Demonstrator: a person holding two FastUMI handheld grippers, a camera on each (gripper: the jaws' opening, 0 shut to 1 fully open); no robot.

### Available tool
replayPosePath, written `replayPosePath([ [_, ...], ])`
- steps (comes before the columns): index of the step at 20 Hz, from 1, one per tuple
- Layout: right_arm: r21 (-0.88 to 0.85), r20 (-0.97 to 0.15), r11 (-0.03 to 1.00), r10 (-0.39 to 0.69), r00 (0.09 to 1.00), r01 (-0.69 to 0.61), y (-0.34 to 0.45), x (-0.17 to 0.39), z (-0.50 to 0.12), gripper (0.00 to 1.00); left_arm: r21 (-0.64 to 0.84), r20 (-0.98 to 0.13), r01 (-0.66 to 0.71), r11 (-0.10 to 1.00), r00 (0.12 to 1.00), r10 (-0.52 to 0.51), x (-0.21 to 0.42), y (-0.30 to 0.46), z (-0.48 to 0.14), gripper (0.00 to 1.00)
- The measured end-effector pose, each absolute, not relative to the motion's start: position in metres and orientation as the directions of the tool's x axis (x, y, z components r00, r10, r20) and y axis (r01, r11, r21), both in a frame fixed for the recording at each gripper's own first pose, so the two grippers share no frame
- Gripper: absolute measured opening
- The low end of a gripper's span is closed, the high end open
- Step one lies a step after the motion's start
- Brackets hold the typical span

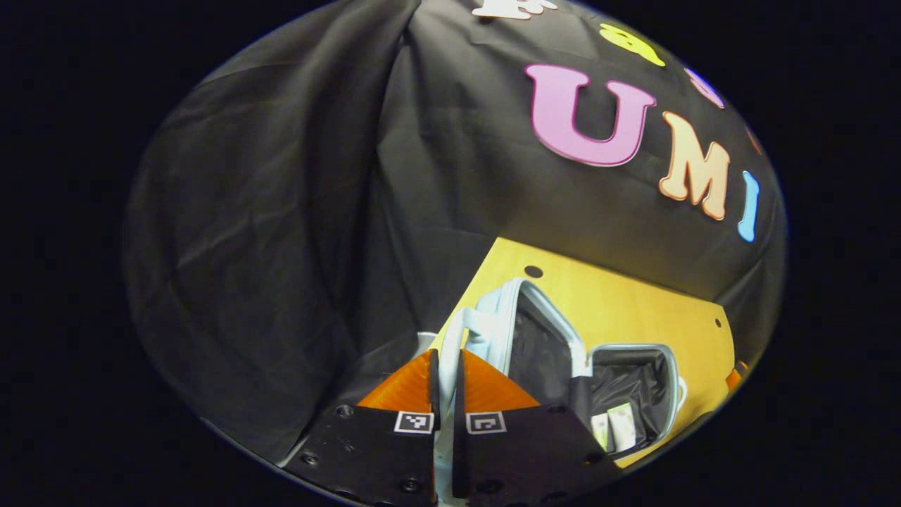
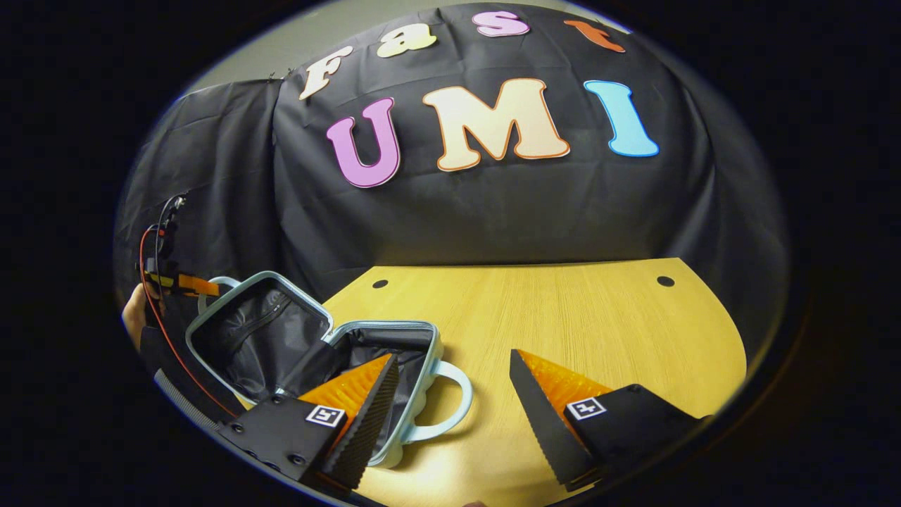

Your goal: First open the suitcase, pack the skin care products into it, and then close the suitcase.

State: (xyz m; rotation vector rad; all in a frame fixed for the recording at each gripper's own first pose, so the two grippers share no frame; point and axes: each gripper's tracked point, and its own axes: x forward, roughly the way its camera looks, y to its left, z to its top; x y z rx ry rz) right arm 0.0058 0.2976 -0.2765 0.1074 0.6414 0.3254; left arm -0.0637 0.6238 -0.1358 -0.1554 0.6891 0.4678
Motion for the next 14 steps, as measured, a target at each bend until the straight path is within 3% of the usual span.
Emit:
replayPosePath([
  [9, 0.241, -0.544, 0.93, 0.367, 0.755, -0.279, 0.267, 0.01, -0.267, 0.98, 0.081, -0.608, -0.359, 0.93, 0.722, 0.332, -0.035, 0.546, -0.087, 0.02],
  [14, 0.254, -0.539, 0.929, 0.366, 0.759, -0.268, 0.245, 0.012, -0.265, 0.98, 0.064, -0.591, -0.268, 0.961, 0.766, 0.253, -0.01, 0.487, -0.072, 0.02],
])
